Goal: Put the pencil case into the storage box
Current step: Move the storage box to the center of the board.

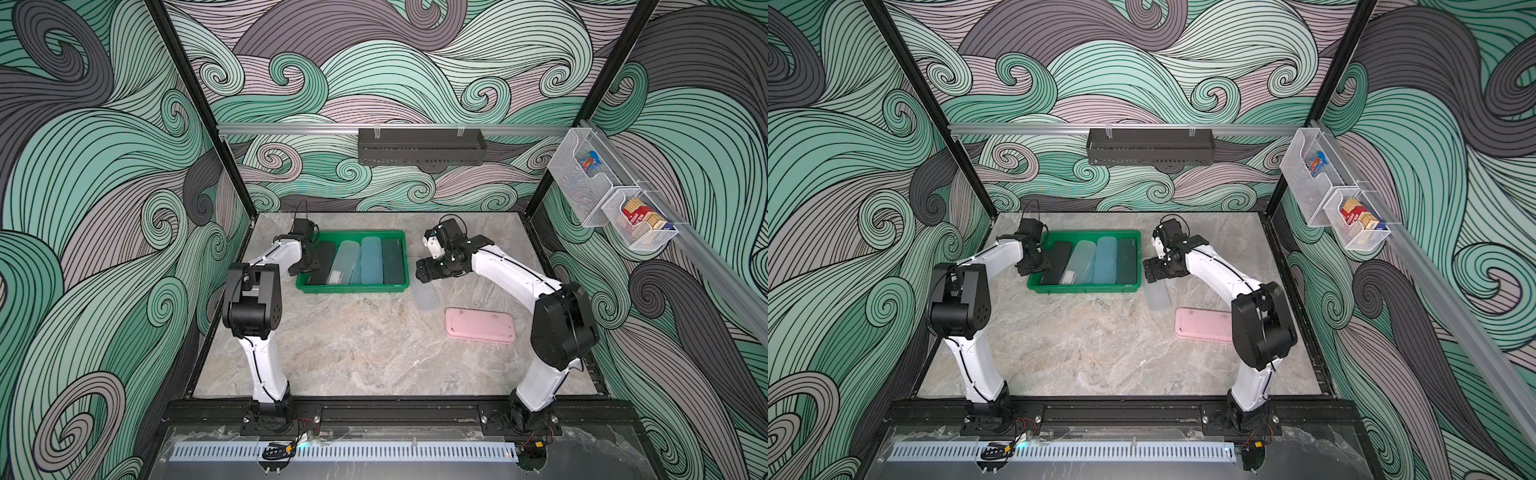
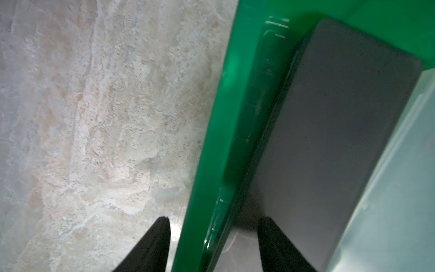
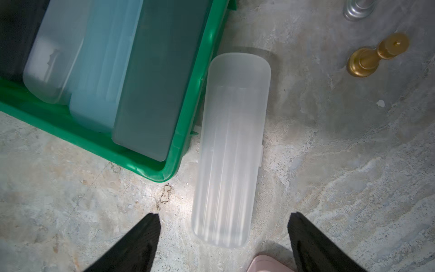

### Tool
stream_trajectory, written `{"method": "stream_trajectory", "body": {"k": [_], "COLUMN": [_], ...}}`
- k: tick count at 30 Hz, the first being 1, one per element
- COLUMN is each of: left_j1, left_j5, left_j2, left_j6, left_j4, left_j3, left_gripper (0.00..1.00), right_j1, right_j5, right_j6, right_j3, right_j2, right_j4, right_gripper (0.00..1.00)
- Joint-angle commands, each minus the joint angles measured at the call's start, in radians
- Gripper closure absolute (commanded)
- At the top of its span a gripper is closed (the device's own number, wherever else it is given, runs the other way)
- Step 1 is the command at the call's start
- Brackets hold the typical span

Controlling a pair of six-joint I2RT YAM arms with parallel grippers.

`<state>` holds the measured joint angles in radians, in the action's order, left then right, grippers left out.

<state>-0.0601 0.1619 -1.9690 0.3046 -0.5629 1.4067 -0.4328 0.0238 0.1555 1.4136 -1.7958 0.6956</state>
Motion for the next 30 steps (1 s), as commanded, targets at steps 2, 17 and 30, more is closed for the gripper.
{"method": "stream_trajectory", "body": {"k": [2, 17, 30], "left_j1": [-0.042, -0.057, -0.066], "left_j5": [-0.036, -0.004, -0.013], "left_j2": [-0.008, 0.053, 0.056], "left_j6": [-0.013, 0.0, -0.042], "left_j4": [-0.068, -0.054, -0.051], "left_j3": [0.032, -0.027, -0.028], "left_gripper": [0.38, 0.32, 0.32], "right_j1": [0.002, -0.025, -0.025], "right_j5": [-0.012, -0.049, -0.094], "right_j6": [-0.032, -0.042, -0.034], "right_j3": [0.018, 0.028, -0.009], "right_j2": [-0.09, -0.219, -0.23], "right_j4": [0.001, 0.001, -0.002], "right_gripper": [0.1, 0.1, 0.36]}}
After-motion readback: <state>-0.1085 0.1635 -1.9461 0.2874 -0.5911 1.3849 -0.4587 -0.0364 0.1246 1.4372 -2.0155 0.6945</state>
